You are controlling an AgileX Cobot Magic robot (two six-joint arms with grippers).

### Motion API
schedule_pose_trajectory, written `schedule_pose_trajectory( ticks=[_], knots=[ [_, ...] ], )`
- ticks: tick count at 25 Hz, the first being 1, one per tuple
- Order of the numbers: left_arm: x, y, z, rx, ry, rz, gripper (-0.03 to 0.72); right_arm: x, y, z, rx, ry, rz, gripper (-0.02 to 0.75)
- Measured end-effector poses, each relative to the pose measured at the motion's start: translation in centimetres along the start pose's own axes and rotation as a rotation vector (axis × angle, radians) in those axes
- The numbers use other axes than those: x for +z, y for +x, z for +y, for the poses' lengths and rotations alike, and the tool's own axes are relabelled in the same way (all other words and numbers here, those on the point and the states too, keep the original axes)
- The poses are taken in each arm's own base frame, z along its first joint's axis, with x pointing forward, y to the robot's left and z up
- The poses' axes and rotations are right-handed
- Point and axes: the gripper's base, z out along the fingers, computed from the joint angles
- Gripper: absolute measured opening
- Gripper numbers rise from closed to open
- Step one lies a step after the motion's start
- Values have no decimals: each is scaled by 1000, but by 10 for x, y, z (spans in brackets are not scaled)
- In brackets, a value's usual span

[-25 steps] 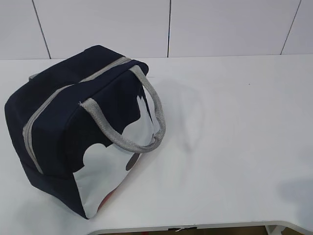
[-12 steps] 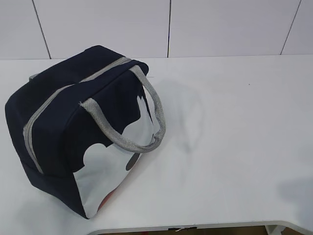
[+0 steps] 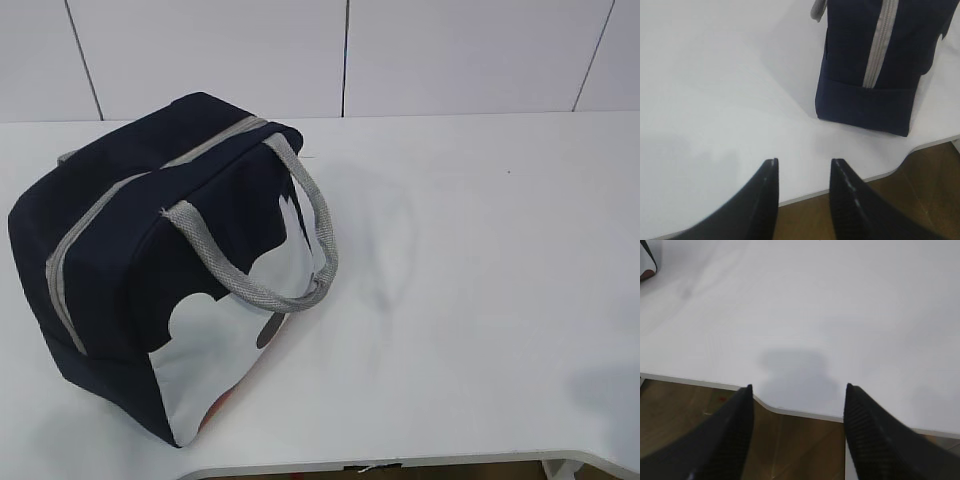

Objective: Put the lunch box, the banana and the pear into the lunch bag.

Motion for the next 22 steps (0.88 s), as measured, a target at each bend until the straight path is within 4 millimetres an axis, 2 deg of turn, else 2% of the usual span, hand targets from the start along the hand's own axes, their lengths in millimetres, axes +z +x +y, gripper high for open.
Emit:
schedule_pose_trajectory(
  ticks=[22],
  knots=[
    [0, 0, 0, 0, 0, 0, 242, 0, 0, 0, 0, 0, 0, 475]
  ],
)
